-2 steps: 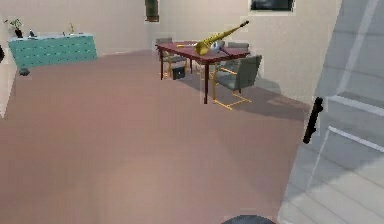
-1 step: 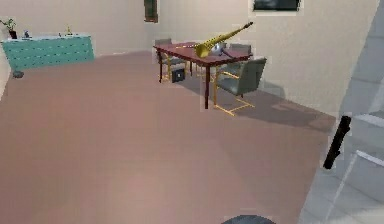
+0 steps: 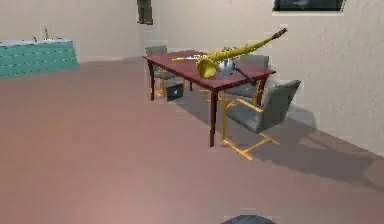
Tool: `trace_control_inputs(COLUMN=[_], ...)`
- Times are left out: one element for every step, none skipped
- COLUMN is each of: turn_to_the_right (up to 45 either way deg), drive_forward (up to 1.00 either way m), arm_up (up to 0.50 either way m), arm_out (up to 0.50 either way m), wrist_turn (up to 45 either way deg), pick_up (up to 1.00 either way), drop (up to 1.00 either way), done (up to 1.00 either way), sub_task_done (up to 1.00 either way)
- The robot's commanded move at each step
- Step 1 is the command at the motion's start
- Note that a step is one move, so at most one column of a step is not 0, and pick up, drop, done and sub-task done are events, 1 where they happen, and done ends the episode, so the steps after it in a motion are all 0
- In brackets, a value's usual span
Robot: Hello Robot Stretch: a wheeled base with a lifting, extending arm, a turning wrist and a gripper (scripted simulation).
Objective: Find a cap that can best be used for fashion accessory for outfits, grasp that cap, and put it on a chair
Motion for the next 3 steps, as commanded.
trace_control_inputs(turn_to_the_right=[9.0,0.0,36.0], drive_forward=[0.0,0.15,0.0], arm_up=[0.0,0.0,0.0], arm_out=[0.0,0.0,0.0], wrist_turn=[0.0,0.0,0.0], pick_up=[0.0,0.0,0.0], drop=[0.0,0.0,0.0], done=[0.0,0.0,0.0], sub_task_done=[0.0,0.0,0.0])
